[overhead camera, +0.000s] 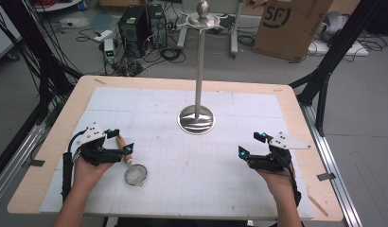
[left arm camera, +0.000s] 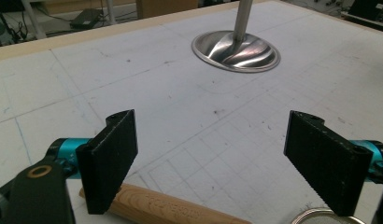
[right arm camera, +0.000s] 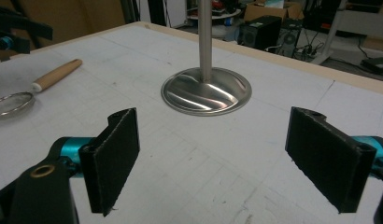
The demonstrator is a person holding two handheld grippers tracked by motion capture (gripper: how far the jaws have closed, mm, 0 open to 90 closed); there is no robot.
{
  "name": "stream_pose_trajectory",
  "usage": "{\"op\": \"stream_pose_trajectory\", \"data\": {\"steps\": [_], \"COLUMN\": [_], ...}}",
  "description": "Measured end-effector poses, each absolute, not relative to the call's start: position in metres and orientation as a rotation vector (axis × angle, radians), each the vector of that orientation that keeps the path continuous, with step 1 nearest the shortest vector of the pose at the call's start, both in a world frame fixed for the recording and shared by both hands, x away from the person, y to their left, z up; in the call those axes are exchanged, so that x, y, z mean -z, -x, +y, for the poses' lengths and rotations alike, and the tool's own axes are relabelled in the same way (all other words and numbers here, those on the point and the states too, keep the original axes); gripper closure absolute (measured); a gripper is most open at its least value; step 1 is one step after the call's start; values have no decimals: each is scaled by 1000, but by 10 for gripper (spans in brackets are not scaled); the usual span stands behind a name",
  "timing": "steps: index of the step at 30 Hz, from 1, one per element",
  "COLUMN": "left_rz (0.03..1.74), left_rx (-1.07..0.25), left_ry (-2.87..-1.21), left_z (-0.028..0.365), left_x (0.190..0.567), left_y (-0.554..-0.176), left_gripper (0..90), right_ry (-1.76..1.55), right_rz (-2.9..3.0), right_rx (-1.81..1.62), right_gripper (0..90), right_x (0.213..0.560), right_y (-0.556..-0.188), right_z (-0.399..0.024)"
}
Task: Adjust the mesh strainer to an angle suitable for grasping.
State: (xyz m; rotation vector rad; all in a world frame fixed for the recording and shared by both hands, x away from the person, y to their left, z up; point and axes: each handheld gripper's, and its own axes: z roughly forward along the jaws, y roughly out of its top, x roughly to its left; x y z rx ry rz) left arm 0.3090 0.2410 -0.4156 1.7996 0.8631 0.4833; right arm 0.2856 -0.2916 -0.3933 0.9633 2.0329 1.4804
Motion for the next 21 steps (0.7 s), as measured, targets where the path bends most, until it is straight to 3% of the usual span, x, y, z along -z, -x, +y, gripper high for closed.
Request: {"op": "stream_pose_trajectory", "data": {"steps": [13,21], "left_rz": [916,950], "left_rx": [-514,-522], "left_ry": [-1793,-1821], "left_z": [250,257], "left_x": [416,420], "left_y": [-308,-307], "left_gripper": [193,408], "right_ry": [-970,-966], "right_rz": [2062,2066], "right_rx": [-1437,-1428], "right_gripper": [168,168], "right_x": [396,395], "right_y": [-286,-286], "right_z": [-285,-284]}}
